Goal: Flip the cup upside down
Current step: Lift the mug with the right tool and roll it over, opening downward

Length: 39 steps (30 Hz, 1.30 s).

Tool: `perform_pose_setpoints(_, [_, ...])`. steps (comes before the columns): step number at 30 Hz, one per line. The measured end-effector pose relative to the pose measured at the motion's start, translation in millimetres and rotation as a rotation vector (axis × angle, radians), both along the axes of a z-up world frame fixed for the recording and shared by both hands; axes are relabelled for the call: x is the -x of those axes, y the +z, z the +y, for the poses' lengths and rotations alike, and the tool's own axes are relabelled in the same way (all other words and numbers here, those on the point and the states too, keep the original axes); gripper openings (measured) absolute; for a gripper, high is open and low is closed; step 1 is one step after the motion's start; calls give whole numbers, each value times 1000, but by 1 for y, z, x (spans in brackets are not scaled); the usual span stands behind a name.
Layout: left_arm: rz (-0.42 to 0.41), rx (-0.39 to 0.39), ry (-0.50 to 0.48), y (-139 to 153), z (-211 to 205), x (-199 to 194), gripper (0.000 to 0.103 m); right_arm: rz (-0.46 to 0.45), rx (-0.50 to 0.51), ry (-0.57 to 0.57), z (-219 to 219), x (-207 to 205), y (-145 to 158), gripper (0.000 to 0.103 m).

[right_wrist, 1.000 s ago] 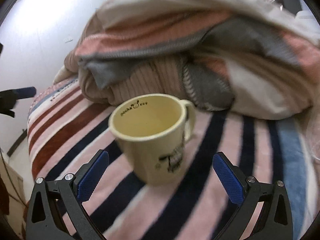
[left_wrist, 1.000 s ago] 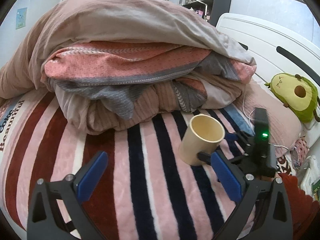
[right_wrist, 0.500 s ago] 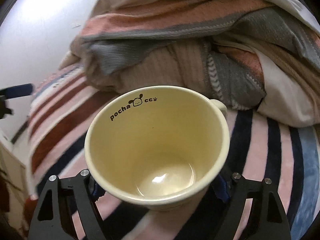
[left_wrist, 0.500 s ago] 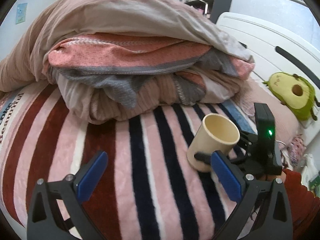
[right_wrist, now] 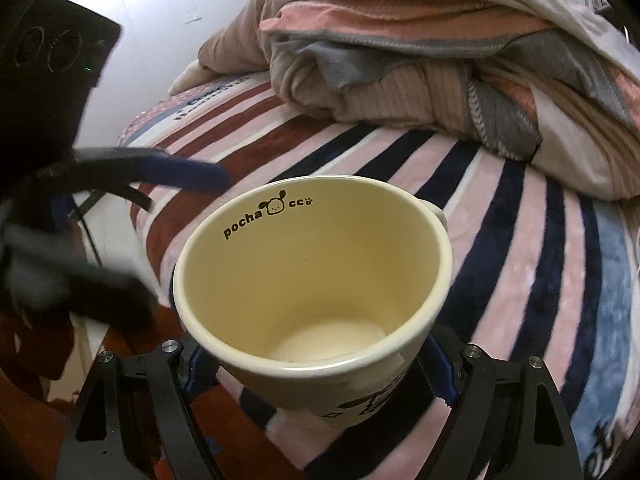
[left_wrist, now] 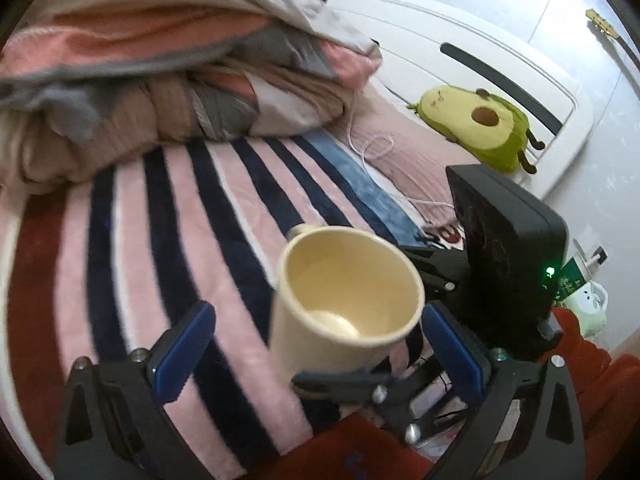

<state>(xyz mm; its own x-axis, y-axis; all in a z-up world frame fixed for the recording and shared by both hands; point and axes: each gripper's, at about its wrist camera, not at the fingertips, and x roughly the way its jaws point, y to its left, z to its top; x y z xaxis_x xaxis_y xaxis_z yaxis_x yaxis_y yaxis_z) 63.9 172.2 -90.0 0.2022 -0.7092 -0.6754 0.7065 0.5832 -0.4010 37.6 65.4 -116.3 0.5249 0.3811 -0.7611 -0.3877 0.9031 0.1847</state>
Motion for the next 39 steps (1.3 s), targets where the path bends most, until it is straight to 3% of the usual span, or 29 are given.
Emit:
perform_pose_setpoints(1, [19,12,0,-3,-1,-1,101,27,-11,8,1,2,-2,81])
perform_pose_setpoints(5, [64,62,-17,-10,-5,-9,83,21,4,17,10,2,-7,81])
perform_pose_setpoints(9, [88,93,-5,-15,1,-26,82,31,-12,6,10,-4,-6,81])
perform_pose_setpoints(14, [135,148,78,-20,34,-44,82,16,70,36,28,-13,-4,82])
perform_pose_setpoints(18, [158,127,151,-29,59,-57,82,-4,107,45,40,-25,-3,82])
perform_pose_setpoints(24, [190,108,274,-43,105,-74,82,29,85,57,52,-45,-10,83])
perform_pose_setpoints(28, [189,121,283,-38,120,-77,82,36,85,43,56,-44,-15,86])
perform_pose_setpoints(31, [139,104,243,-23,115,-77,82,10,72,7,49,-32,-12,87])
perform_pose_setpoints(33, [98,81,166,-10,99,-78,84,-20,78,-24,44,-17,-8,90])
perform_pose_setpoints(39, [-6,-105,-126,4,17,-82,86,-40,70,-133,35,16,-15,92])
